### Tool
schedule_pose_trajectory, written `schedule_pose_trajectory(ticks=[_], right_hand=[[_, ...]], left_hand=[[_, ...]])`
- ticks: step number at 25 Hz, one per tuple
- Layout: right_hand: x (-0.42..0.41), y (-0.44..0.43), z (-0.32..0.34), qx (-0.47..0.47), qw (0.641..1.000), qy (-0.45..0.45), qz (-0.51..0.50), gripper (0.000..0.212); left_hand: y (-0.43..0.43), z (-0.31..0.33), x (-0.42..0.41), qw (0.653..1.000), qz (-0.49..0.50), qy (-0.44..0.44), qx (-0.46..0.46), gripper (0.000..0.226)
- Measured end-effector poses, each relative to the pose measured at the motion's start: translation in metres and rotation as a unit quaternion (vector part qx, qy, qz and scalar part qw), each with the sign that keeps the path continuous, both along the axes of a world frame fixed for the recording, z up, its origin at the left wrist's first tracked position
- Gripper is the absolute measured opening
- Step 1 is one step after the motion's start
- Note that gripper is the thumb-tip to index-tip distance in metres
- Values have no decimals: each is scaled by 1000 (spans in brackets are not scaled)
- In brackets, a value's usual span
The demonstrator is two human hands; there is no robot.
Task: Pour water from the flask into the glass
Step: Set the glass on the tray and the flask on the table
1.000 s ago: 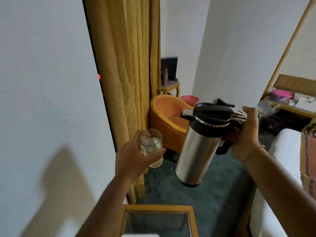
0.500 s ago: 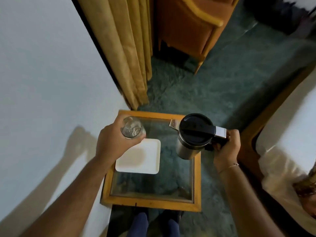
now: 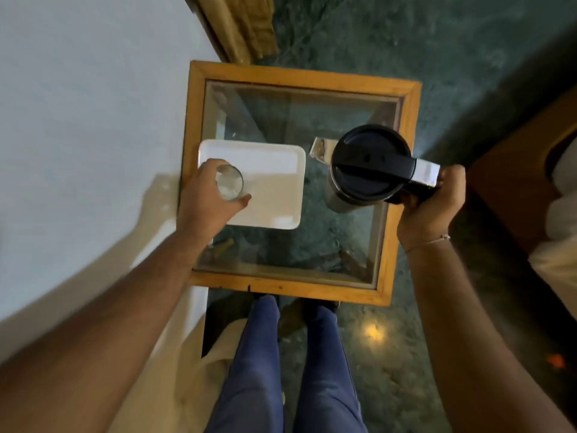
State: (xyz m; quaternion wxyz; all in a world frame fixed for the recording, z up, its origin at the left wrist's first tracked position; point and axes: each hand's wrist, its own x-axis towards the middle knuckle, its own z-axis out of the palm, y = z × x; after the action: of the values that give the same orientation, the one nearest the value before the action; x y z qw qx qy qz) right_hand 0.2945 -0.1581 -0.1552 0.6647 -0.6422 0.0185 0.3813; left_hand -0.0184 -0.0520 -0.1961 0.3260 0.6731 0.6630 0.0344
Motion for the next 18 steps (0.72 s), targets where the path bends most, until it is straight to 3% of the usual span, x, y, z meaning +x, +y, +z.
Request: schedule_pose_trajectory(ticks=[5, 9, 18], right_hand=[[-2, -6, -15, 34, 999, 0, 6, 58], [0, -12, -28, -5, 1000, -12, -27, 20], [4, -38, -39, -2, 999, -24, -28, 15]], left_hand=[[-8, -27, 4, 1000, 6, 5, -5, 73], [-9, -42, 11, 1000, -8, -3, -9, 69], [-14, -67, 13, 999, -50, 2, -12, 68]])
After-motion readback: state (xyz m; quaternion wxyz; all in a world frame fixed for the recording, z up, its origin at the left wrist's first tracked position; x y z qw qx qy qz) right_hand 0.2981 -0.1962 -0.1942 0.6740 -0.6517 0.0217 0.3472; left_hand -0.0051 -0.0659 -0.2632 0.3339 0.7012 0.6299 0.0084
